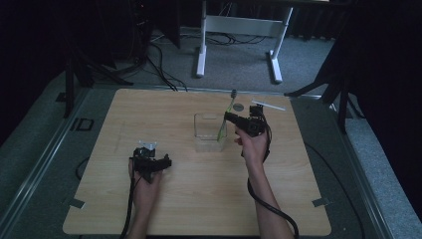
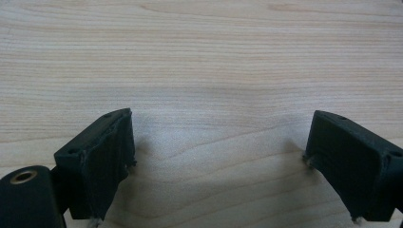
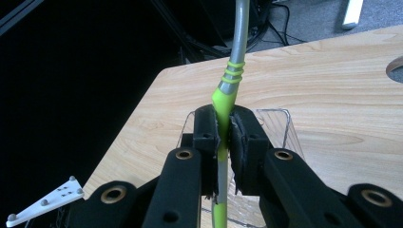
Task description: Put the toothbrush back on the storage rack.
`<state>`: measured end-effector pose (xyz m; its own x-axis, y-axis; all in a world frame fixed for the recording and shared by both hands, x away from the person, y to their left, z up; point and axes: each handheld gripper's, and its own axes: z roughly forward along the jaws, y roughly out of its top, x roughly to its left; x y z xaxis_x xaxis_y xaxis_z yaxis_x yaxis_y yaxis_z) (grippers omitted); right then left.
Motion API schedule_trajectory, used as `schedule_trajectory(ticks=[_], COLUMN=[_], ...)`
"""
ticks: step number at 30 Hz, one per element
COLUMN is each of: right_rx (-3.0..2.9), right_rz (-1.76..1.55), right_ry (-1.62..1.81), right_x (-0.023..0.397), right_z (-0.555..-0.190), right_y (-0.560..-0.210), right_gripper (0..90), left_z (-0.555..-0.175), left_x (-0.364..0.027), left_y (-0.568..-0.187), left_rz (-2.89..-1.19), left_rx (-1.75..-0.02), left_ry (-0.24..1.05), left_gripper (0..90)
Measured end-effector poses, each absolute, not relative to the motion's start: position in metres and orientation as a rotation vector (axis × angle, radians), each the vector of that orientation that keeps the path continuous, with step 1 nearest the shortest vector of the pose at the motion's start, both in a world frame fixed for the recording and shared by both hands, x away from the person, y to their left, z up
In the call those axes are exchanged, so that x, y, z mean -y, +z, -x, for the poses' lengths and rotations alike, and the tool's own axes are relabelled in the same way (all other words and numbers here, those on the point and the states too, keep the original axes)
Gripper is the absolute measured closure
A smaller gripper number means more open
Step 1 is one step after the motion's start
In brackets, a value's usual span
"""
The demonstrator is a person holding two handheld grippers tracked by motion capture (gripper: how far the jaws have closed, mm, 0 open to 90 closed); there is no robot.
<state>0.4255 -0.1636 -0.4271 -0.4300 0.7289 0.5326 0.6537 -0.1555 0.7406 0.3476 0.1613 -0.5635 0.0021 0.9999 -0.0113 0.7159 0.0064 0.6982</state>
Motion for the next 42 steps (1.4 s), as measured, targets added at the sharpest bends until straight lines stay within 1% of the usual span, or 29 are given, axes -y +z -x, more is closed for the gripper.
schedule_trajectory(ticks=[42], right_rx=[-1.911], right_rz=[-1.647], right_ry=[1.697], right_x=[0.16], right_z=[-0.436], right_y=[-0.437], right_gripper=[81.8], left_z=[-0.348], left_x=[-0.161], left_y=[-0.564], left_rz=[-1.761], left_rx=[-1.767], left_ry=[0.709], left_gripper=[9.5])
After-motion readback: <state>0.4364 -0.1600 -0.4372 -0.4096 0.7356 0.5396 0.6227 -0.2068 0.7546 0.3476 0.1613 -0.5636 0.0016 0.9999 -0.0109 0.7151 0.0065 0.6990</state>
